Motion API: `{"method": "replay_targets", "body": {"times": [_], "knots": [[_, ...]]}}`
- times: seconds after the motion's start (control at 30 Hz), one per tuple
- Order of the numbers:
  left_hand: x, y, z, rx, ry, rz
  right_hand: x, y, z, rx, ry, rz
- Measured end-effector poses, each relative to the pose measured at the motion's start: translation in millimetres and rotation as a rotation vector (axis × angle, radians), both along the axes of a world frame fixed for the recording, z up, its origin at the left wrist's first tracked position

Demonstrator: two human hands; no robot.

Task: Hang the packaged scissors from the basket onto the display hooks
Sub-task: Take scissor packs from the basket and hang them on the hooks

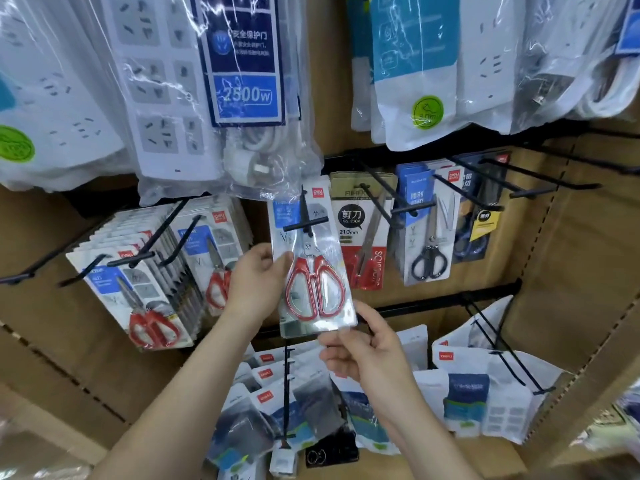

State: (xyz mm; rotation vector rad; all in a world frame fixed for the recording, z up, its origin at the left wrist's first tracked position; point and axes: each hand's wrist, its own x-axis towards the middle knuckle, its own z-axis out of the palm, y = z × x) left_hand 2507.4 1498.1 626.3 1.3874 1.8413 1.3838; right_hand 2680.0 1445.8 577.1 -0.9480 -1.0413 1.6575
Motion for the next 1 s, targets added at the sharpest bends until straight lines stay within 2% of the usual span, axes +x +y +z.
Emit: {"method": "replay_targets", "body": {"times": [0.17, 0.37, 0.5, 0.63, 0.73, 0.83, 1.0], "knots": [[-14, 33, -19, -0.070, 0.273, 0.091, 7, 3, -8, -0.037, -0.087, 0.041], [-14, 46, -33, -0.131, 0.415, 0.119, 24, 4, -9, -0.060, -0.123, 0.065], [-13, 25, -38, -0.178, 0.510, 0.137, 36, 0, -7, -0.022, -0.186, 0.060], [-7, -21, -52, -0.101, 0.427, 0.077, 47, -11, -11, 0.000, -0.238, 0.017], [0, -65, -70, -0.110, 0.249, -0.026, 59, -26, -19, 0.003, -0.274, -0.037], [4, -104, -90, -0.189, 0.123, -0.161, 75, -51, -33, -0.022, -0.307, -0.172], [20, -147, -129, -0.324, 0.069, -0.401, 108, -121, -65, -0.092, -0.337, -0.451]]}}
